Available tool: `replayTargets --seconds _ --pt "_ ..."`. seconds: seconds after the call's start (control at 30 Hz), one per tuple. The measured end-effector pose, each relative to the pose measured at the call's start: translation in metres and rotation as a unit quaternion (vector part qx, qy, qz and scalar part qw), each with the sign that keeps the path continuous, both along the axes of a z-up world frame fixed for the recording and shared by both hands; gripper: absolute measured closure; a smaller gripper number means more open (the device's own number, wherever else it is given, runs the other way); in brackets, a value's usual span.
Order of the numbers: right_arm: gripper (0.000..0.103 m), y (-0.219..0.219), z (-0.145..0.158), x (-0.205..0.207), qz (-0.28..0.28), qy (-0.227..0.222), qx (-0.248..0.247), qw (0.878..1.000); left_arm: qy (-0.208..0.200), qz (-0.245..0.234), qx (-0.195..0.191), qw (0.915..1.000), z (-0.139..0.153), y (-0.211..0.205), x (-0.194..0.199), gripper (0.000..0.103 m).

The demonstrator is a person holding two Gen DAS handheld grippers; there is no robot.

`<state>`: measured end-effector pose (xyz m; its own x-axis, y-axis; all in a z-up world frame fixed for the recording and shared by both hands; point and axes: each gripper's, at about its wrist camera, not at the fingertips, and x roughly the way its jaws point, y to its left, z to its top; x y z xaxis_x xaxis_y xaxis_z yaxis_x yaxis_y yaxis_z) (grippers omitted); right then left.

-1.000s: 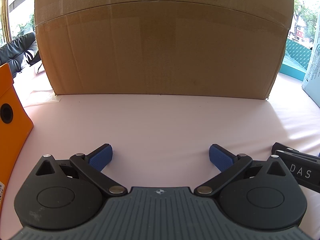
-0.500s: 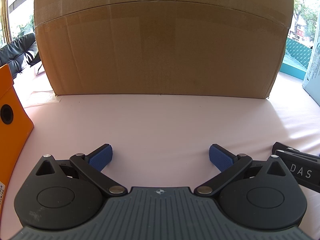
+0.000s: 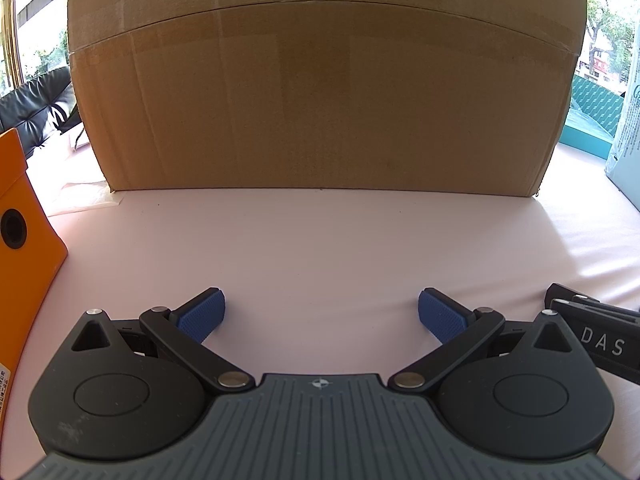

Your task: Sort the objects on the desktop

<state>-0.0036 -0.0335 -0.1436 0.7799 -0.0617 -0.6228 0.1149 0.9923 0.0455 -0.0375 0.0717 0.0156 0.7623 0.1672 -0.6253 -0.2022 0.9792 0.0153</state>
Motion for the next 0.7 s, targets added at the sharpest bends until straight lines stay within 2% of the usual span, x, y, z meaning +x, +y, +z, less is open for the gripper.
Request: replayTargets --seconds 0.2,0.3,0.7 --pt "0.000 0.000 -0.001 0.000 0.000 0.000 0.001 1.000 0.000 -0.001 -0.001 1.0000 0.003 0.010 -0.002 0.000" --pt "0.000 0.000 -0.001 0.000 0.000 0.000 0.001 1.000 0.000 -0.001 0.001 1.0000 0.004 -0.001 -0.003 0.000" --pt "0.000 -0.001 -0.001 -0.001 0.000 0.000 0.000 1.000 -0.001 -0.002 -0.001 1.0000 0.004 0.005 -0.006 0.000"
